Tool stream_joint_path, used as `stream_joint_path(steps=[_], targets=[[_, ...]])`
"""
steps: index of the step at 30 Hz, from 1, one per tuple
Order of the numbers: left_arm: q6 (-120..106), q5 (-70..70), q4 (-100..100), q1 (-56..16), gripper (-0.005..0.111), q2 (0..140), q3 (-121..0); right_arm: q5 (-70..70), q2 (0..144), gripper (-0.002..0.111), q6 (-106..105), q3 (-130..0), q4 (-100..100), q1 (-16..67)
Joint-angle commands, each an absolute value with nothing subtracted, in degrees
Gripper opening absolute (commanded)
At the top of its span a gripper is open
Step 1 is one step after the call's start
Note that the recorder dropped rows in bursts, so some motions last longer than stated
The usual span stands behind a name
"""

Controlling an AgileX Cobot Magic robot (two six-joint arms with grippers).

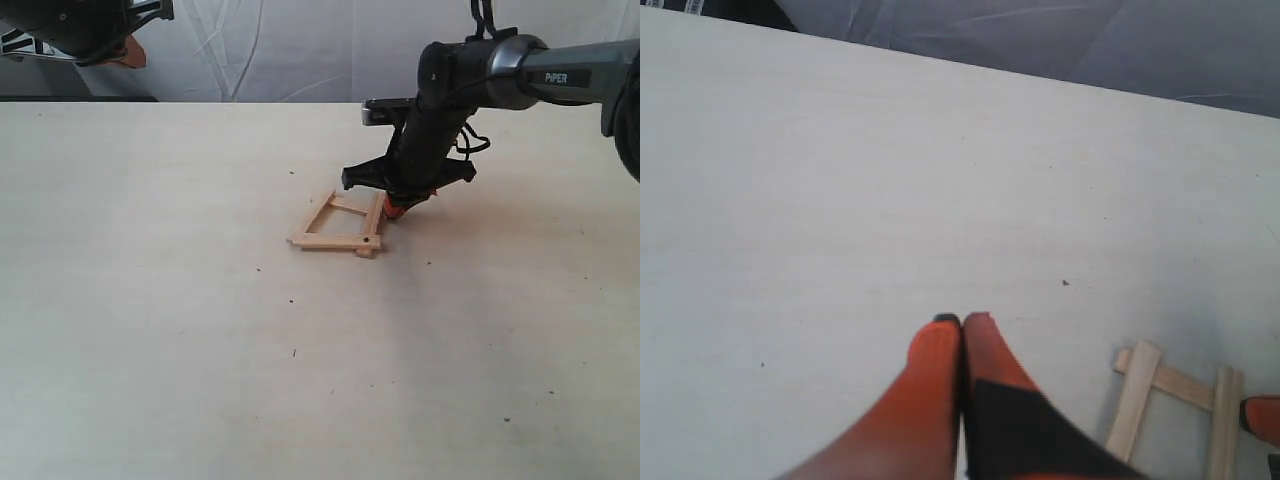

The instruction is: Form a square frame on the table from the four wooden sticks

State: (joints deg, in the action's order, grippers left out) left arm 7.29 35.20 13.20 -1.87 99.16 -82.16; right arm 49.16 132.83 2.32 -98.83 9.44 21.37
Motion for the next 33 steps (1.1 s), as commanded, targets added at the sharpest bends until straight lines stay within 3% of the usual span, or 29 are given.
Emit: stream_joint_path(steps=[1, 12, 17, 24, 33], targets=[[7.51, 34.56, 13.50, -1.68, 0.000, 98.62, -82.13, 45.46, 133.51, 0.000, 1.61, -99.04, 9.66, 21.42], [7.51, 34.70, 13.47, -1.68, 0.000, 98.62, -82.13, 45.05, 130.58, 0.000, -1.50, -99.04, 10.23, 22.32], [7.51, 27.68, 20.79, -2.37, 0.000, 98.62, -72.57, 54.06, 128.84, 0.000, -1.97, -99.04, 7.64, 22.32], [6.79, 16.44, 29.15, -7.69, 0.000, 101.12, -63.15, 55.77, 126.85, 0.000, -6.81, -99.04, 11.96, 25.39], [-7.14, 19.71, 47.60, -10.82, 0.000, 113.77, -70.58, 48.34, 121.37, -0.001, -7.73, -89.49, 13.53, 27.65]])
